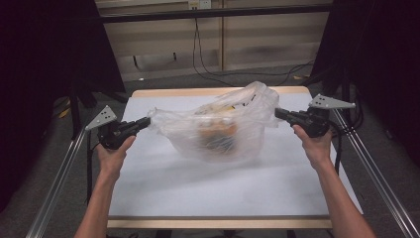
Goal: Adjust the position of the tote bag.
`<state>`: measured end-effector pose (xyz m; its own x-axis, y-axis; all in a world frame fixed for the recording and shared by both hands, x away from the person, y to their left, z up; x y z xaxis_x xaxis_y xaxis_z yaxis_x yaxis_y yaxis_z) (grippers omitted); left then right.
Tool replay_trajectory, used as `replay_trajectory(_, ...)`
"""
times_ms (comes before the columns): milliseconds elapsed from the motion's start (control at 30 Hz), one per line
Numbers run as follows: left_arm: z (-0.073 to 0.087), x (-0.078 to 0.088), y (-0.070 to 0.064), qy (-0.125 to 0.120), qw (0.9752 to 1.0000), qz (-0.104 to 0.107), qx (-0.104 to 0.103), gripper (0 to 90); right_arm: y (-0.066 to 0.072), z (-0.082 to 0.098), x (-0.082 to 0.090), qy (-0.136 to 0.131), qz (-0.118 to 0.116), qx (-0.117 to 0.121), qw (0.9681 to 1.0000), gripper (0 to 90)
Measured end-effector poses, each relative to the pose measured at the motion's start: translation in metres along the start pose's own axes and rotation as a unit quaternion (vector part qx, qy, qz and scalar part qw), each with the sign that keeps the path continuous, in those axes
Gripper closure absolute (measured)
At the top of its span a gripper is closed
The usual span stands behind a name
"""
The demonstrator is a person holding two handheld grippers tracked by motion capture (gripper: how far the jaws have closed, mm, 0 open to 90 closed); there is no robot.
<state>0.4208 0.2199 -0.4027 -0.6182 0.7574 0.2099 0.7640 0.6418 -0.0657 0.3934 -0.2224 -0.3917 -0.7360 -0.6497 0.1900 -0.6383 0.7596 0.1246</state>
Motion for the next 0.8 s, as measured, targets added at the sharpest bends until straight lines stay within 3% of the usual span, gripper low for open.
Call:
replay_trajectory(133,0.015,-0.003,0.006,0.017,0.9997,0.000,0.017,89.7,-0.002,0.009,-0.008,0.016,0.004,-0.001,0.9999,90.0)
replay_trajectory(167,0.019,-0.003,0.007,0.021,0.9996,0.010,0.016,89.7,-0.003,0.012,-0.009,0.022,0.002,-0.003,0.9998,90.0)
replay_trajectory(433,0.038,-0.011,0.004,0.059,0.9981,0.011,0.009,89.7,-0.006,0.025,-0.011,0.039,0.005,-0.005,0.9992,90.0)
replay_trajectory(800,0.043,-0.012,0.003,0.065,0.9975,0.025,0.012,89.7,-0.009,0.034,-0.007,0.047,0.008,-0.011,0.9988,90.0)
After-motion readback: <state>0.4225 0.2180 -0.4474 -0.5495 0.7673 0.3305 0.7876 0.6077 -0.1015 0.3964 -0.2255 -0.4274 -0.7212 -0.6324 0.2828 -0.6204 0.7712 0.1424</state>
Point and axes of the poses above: each handheld gripper's, and its own axes: x roughly backward along the jaws, z roughly out of its underside, y roughly to its left, the point moved 8 cm from there along -x, roughly forward along the jaws, and after that the axes turned 4 degrees about -y, right-handed, at the moved point
